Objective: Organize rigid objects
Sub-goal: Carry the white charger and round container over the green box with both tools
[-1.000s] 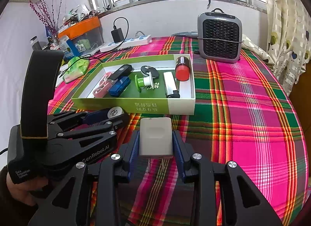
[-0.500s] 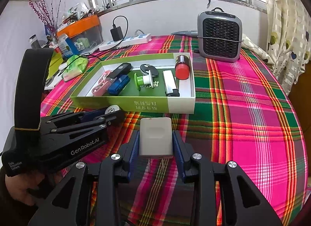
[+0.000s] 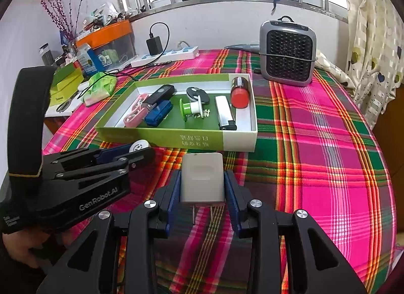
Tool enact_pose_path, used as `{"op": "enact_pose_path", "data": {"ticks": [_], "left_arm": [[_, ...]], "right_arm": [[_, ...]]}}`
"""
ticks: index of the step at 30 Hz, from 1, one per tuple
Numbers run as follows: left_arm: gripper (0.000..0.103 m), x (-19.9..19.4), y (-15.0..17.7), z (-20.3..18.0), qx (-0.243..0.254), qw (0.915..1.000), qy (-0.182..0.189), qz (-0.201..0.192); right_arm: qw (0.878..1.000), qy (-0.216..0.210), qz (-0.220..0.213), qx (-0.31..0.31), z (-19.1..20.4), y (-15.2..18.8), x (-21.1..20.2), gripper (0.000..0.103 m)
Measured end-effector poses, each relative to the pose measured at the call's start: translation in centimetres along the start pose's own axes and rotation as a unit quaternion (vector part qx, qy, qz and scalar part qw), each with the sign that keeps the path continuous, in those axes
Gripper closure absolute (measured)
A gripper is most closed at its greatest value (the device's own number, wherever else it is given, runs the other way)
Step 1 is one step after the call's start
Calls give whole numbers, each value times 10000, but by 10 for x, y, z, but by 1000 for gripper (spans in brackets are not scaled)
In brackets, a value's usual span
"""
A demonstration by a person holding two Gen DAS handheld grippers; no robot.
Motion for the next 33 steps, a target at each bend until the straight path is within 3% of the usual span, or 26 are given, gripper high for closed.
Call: {"op": "enact_pose_path", "data": {"ticks": [14, 33], "left_arm": [[76, -36, -14, 21, -41, 9994, -180, -292], [76, -33, -52, 59, -277, 9983, -307, -408]], "right_arm": [[9995, 34, -246, -198, 17, -23, -16, 68], [9990, 217, -255, -283, 8, -74, 2, 68]]}}
Point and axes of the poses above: each gripper's, at about its wrist camera, not at the fingertips, and x roughly the way its jaws point, z to its left, y to its underside, the point moved 2 cm from there along x, roughly the way its jaws point, and after that the axes turned 9 degrees about z, right-handed, at the moved point
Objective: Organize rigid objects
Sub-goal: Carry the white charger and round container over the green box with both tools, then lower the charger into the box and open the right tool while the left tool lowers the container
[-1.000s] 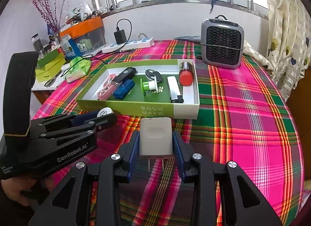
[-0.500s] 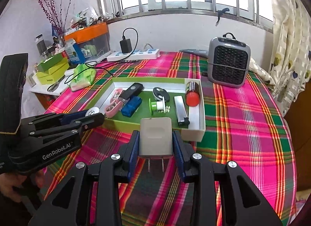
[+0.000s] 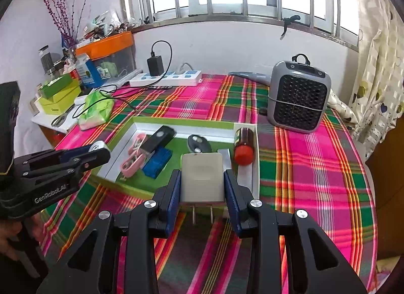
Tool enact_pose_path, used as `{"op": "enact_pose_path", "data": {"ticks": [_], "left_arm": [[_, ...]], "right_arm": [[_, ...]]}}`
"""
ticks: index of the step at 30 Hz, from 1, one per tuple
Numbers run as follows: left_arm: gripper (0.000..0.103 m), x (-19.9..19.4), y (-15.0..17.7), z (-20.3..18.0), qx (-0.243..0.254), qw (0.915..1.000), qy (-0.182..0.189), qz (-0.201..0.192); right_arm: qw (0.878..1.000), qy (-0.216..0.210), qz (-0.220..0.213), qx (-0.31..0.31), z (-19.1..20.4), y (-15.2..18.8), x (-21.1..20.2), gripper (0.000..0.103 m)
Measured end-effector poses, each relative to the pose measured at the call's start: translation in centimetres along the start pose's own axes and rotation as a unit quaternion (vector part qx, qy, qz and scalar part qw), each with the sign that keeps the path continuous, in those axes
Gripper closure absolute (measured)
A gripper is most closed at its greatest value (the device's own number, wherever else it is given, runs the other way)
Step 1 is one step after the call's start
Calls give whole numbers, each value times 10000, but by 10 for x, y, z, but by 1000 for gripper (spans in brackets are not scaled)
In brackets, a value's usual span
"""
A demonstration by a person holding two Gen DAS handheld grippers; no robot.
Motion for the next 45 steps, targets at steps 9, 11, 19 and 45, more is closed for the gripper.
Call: {"op": "enact_pose_path", "data": {"ticks": [9, 11, 19, 45], "left_arm": [[76, 23, -13, 6, -34, 9999, 1, 118], [76, 28, -16, 7, -50, 9999, 8, 149], [76, 50, -22, 10, -36, 9996, -12, 295], [76, 75, -26, 11, -3, 9984, -205, 526]], "right_arm": [[9998, 61, 187, 30, -8, -26, 34, 68], [9996, 80, 255, 43, -10, -31, 43, 68], [9990, 109, 439, 45, -18, -44, 72, 68], [9975, 1, 706, -4, -22, -50, 112, 68]]}}
Point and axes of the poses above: each gripper's, at about its wrist camera, not at the fingertips, and x roughly the way its jaws point, z to its left, y to its underside, the point moved 2 cm from there along x, roughly the way its jaws point, and after that the axes turned 9 degrees about z, right-handed, at the moved point
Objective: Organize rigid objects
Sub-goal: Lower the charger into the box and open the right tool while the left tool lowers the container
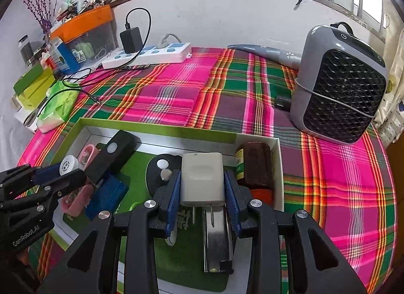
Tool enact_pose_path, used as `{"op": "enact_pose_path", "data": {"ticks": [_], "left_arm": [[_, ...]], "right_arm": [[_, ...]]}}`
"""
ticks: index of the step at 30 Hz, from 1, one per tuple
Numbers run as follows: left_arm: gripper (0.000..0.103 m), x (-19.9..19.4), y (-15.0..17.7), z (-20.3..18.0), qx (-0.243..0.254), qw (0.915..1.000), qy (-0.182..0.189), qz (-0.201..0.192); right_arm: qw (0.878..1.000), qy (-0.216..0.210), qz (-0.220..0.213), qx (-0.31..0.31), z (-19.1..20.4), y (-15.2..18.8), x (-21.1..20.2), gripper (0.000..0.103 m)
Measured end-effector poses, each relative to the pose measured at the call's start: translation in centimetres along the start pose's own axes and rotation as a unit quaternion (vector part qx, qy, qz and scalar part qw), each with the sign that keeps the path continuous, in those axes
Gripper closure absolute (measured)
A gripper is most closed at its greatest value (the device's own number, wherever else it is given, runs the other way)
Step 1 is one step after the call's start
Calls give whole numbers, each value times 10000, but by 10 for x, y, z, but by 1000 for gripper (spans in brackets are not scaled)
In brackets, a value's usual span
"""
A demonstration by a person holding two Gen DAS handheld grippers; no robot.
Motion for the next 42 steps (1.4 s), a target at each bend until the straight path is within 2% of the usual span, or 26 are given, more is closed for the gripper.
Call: {"op": "enact_pose_path", "data": {"ticks": [15, 24, 28, 32, 42], "left_arm": [[73, 1, 0, 0, -8, 10000, 7, 22], [62, -1, 1, 0, 14, 9999, 111, 9], [61, -4, 1, 0, -22, 10000, 79, -10], [61, -8, 2, -1, -3, 10000, 77, -42], [61, -24, 9, -8, 54, 9998, 95, -143]], "right_arm": [[10000, -17, -12, -26, 1, 0, 1, 68], [10000, -69, -42, 46, 0, 1, -1, 67], [9999, -81, -71, 70, 1, 2, -3, 65], [9999, -97, -106, 49, 3, 3, -7, 59], [9996, -121, -247, 111, 5, 13, -25, 59]]}}
Point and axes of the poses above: each gripper's, at about its wrist camera, not at the fingertips, and x roughly the way its jaws point, z to its left, y to its underside, the point moved 2 cm from there along x, roughly the way its jaws point, and after that the axes turned 9 degrees about z, right-handed, at the moved point
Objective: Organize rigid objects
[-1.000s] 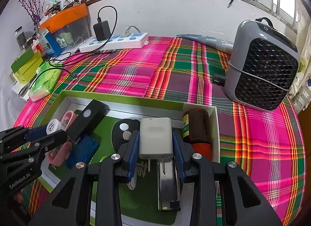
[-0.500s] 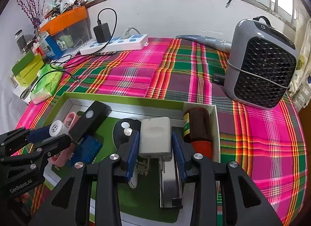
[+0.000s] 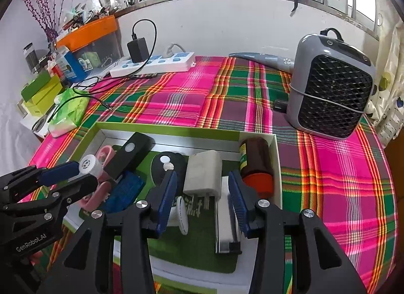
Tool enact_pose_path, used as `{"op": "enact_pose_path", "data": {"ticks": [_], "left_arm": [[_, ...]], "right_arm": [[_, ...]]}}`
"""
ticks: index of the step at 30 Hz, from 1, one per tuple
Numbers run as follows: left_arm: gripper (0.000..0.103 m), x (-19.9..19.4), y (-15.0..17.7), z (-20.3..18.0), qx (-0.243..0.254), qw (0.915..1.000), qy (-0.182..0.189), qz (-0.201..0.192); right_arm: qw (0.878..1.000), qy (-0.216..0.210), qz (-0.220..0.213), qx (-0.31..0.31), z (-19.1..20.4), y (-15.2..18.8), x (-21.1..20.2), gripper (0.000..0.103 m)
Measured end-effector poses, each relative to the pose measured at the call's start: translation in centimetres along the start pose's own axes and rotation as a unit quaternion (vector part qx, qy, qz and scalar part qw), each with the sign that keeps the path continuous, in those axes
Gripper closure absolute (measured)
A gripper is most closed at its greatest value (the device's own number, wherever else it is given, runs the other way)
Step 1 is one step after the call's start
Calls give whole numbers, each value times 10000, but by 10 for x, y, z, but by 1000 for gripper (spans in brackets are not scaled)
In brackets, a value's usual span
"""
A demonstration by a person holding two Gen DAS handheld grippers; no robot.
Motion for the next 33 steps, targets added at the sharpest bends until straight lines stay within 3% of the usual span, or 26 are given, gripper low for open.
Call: {"op": "enact_pose_path", "data": {"ticks": [18, 33], "left_arm": [[61, -42, 41, -10, 1, 9999, 7, -154], [61, -47, 100, -11, -54, 9999, 34, 102]], "right_arm": [[9992, 6, -330, 204, 10, 45, -58, 59], [9995, 218, -58, 223, 15, 113, -70, 59]]}}
Point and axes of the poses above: each gripper's, at about its wrist camera, not at the fingertips, and x roughly the way its jaws point, z to its left, y to its underside, the point moved 2 cm from there along x, roughly the way its jaws point, and after that the axes turned 9 degrees about z, right-handed, at the moved point
